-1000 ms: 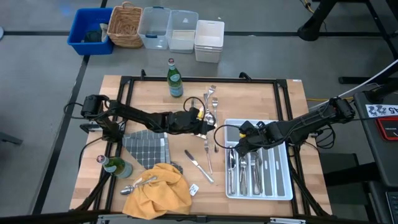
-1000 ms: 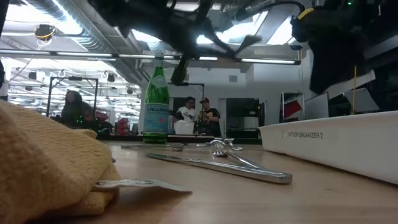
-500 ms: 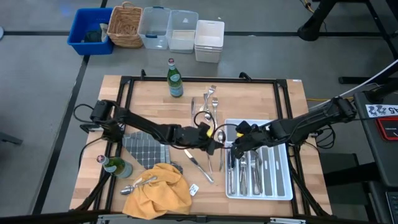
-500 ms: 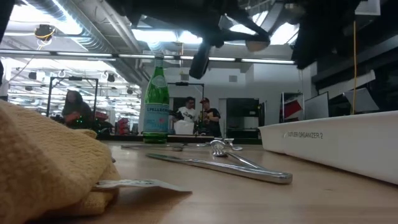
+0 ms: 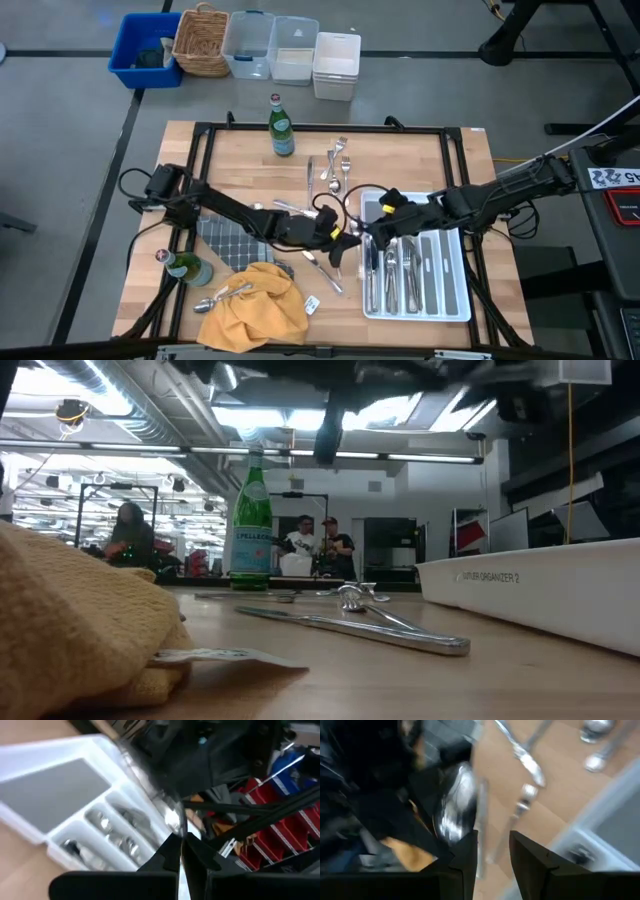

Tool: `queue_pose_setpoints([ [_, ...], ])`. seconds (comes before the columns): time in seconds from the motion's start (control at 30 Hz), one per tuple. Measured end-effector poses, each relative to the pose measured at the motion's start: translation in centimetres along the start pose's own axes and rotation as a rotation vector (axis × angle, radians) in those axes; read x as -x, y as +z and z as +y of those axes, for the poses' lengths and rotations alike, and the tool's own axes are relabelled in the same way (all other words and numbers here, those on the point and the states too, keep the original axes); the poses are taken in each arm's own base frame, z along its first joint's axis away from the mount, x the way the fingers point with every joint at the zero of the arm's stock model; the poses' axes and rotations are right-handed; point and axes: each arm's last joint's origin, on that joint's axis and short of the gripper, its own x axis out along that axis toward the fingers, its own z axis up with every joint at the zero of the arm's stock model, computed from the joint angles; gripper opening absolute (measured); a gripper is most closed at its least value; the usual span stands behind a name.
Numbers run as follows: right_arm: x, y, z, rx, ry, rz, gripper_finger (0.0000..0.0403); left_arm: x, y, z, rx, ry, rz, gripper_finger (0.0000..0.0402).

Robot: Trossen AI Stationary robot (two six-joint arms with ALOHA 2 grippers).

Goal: Sort silverware
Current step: Stack the silver spoon into the white utensil tray with the other silver spoons

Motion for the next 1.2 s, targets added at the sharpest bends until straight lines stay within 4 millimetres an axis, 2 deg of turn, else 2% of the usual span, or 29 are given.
queue_pose_setpoints([
  [0.33,1.2,0.8,1.1,0.019,0.148,-0.066,0.0117,0.6,-0.1,-1.6,-0.074,-0.031,-0.104,0.0003],
  [0.73,4.4,1.3,0.8,0.034,0.257,-0.048,0.0117,0.7,0.0,-1.6,-0.111,-0.009,-0.115,0.0003],
  [1.2,4.0,1.5,1.1,0.067,0.257,-0.11,0.0117,0.7,1.0,-2.0,-0.168,-0.054,-0.202,0.0003],
])
